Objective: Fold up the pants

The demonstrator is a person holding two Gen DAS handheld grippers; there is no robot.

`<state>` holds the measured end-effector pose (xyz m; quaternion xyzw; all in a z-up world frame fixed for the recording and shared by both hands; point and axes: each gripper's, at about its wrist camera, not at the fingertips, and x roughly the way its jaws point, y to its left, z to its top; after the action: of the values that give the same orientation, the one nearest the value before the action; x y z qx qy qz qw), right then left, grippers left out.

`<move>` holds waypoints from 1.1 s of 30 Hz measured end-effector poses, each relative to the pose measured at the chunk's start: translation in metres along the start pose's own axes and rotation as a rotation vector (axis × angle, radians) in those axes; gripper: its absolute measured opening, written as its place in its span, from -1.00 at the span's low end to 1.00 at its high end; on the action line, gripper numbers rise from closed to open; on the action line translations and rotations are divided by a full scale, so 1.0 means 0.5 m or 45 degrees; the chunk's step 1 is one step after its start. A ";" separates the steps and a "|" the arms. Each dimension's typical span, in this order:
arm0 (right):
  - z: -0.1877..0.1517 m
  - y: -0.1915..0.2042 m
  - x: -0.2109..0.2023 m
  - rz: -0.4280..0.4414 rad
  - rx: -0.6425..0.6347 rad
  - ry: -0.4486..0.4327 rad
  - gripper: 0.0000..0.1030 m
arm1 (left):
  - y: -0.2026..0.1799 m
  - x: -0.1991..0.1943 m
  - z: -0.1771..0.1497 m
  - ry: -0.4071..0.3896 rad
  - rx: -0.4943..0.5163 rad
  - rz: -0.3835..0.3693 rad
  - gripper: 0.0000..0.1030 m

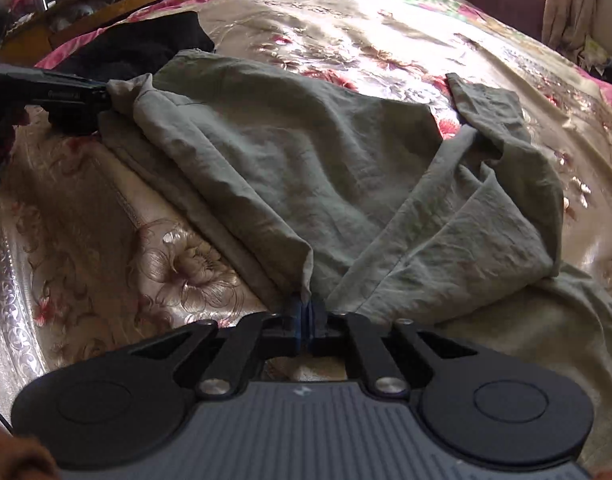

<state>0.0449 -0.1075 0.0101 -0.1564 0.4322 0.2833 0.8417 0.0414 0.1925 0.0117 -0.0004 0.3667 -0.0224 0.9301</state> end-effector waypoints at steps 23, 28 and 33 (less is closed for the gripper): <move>0.006 0.038 -0.032 0.010 -0.082 -0.020 -0.79 | -0.102 -0.055 -0.015 -0.131 0.423 0.061 -0.38; 0.001 0.014 -0.039 0.028 -0.009 0.002 -0.77 | -0.092 -0.014 -0.059 0.040 0.580 0.112 -0.32; 0.032 -0.071 -0.070 -0.062 0.139 -0.088 -0.61 | -0.067 -0.045 -0.046 0.058 0.485 0.120 -0.32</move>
<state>0.0604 -0.1393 0.0487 -0.1108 0.4137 0.2440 0.8701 0.0077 0.1602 0.0108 0.1935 0.3765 -0.0478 0.9047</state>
